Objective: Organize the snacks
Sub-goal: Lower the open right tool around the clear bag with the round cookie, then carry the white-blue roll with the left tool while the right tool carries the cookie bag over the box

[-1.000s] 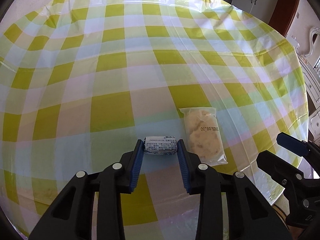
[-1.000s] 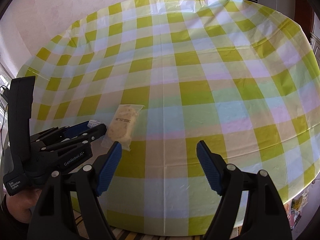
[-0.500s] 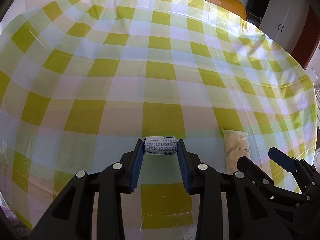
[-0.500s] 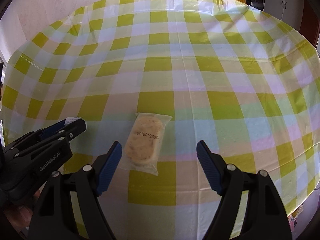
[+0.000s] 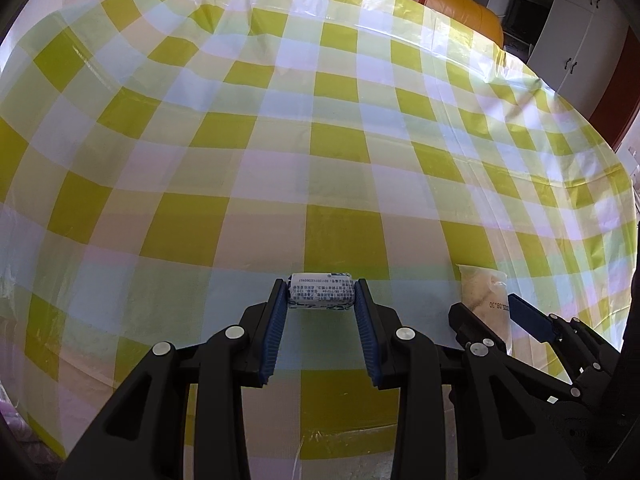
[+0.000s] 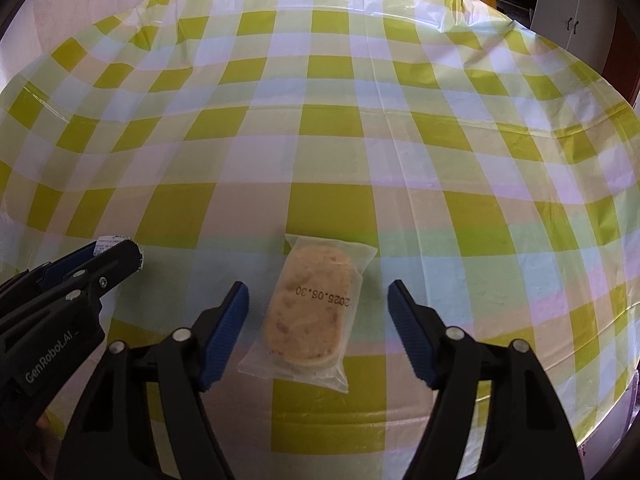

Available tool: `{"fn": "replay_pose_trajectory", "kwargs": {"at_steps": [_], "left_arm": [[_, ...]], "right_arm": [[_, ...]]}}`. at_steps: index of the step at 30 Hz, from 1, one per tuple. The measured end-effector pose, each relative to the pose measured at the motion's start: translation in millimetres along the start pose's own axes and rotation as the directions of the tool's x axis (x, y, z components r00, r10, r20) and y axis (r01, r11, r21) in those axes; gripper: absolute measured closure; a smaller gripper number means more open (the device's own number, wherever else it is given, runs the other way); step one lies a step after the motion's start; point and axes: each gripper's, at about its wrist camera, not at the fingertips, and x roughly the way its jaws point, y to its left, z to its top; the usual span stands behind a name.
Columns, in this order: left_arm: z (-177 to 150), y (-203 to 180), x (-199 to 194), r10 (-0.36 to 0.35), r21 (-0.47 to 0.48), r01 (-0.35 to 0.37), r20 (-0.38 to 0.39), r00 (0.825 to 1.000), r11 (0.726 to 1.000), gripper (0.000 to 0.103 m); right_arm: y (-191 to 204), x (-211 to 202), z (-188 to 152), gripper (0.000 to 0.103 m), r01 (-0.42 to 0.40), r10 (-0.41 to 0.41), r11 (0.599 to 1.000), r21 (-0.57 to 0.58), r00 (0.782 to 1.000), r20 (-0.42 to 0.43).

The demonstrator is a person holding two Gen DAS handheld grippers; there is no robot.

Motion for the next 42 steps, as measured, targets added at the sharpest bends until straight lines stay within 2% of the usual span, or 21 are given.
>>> {"fn": "replay_pose_trajectory", "kwargs": {"at_steps": [1, 3, 5, 9, 13, 23, 29, 33, 42], "left_arm": [[0.0, -0.4, -0.1, 0.000, 0.001, 0.000, 0.000, 1.000, 1.000, 0.070], [-0.6, -1.5, -0.6, 0.001, 0.005, -0.001, 0.001, 1.000, 1.000, 0.070], [-1.2, -3.4, -2.2, -0.001, 0.011, 0.001, 0.004, 1.000, 1.000, 0.070], [-3.3, -11.1, -7.9, -0.014, 0.024, 0.014, 0.009, 1.000, 1.000, 0.070], [-6.5, -28.9, -17.3, -0.063, 0.042, 0.063, 0.003, 0.998, 0.997, 0.070], [-32.1, -112.4, -47.1, -0.207, 0.169, 0.209, -0.032, 0.978, 0.963, 0.070], [-59.5, -171.7, -62.9, -0.294, 0.255, 0.307, -0.088, 0.952, 0.917, 0.070], [-79.5, -209.8, -71.3, -0.348, 0.303, 0.375, -0.141, 0.927, 0.876, 0.070], [-130.1, -289.7, -78.5, -0.418, 0.373, 0.511, -0.306, 0.856, 0.774, 0.070]], "right_arm": [[0.4, 0.0, -0.1, 0.050, -0.006, 0.006, 1.000, -0.003, 1.000, 0.001], [1.8, -0.6, -0.6, 0.062, -0.016, 0.016, 1.000, -0.013, 1.000, 0.006], [1.4, -1.8, -1.7, 0.066, -0.012, 0.012, 1.000, -0.014, 1.000, 0.007], [-9.2, -9.1, -4.1, 0.067, -0.003, 0.003, 1.000, 0.004, 1.000, 0.013], [-30.8, -26.8, -10.1, 0.067, 0.036, -0.037, 0.999, 0.025, 0.999, 0.032], [-108.0, -80.3, -42.6, 0.067, 0.099, -0.108, 0.987, 0.130, 0.992, 0.063], [-165.5, -113.4, -76.8, 0.067, 0.142, -0.159, 0.967, 0.213, 0.985, 0.064], [-205.2, -132.0, -102.8, 0.067, 0.189, -0.207, 0.950, 0.250, 0.977, 0.048], [-299.1, -166.4, -178.2, 0.067, 0.327, -0.335, 0.873, 0.362, 0.941, -0.043]]}}
